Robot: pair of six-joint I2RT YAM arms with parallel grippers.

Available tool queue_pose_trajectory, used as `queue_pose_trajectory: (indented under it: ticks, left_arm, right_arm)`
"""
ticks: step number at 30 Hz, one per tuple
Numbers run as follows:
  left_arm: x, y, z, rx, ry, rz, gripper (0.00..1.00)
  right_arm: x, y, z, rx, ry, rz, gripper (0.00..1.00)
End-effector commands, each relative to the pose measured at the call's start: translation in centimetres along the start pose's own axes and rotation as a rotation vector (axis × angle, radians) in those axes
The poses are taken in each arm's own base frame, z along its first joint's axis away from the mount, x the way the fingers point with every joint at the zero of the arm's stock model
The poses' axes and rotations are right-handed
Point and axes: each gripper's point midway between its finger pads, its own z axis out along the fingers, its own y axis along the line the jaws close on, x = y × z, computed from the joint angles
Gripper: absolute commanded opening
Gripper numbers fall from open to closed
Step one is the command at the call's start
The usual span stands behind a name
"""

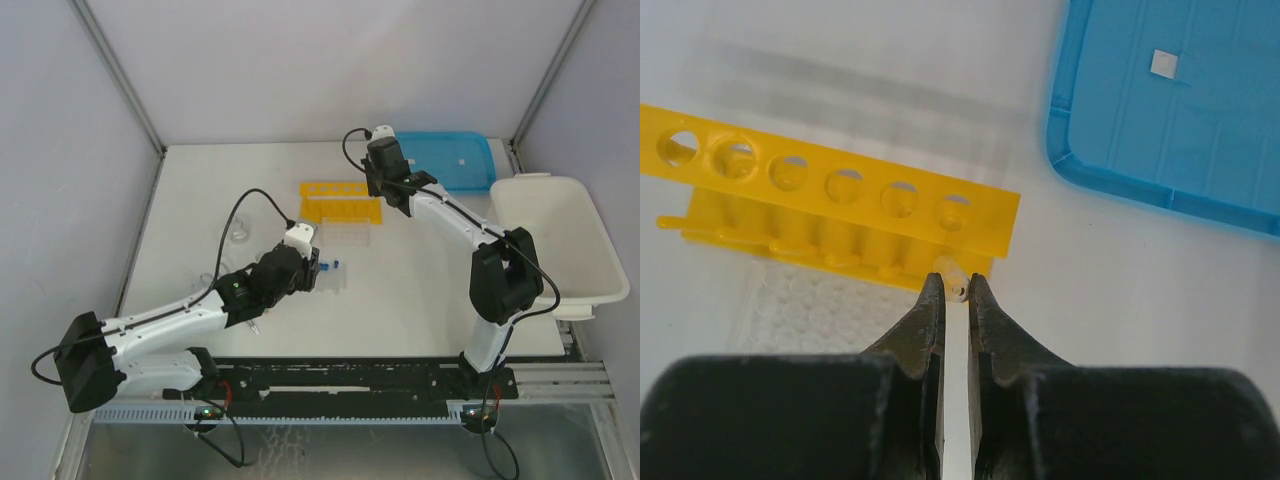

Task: Organize the chemistry lab equipment
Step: Insert the test tube into the slot of the test tube rack.

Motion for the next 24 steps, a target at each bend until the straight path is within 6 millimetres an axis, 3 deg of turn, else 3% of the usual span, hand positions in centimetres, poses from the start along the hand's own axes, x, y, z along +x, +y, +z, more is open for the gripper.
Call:
queue_pose_trajectory:
  ticks: [1, 24]
  left_arm:
    - [-0.5, -0.1, 0.3, 0.009, -0.023, -0.026, 0.43]
    - [0.1, 0.0, 0.5, 0.005, -0.009, -0.024, 0.42]
  right_arm:
    - [-1.5, 0.4, 0.0, -0.008, -0.043, 0.032, 0.0]
    - [0.2, 0.5, 0.4, -0.008, 0.0, 0.032, 0.0]
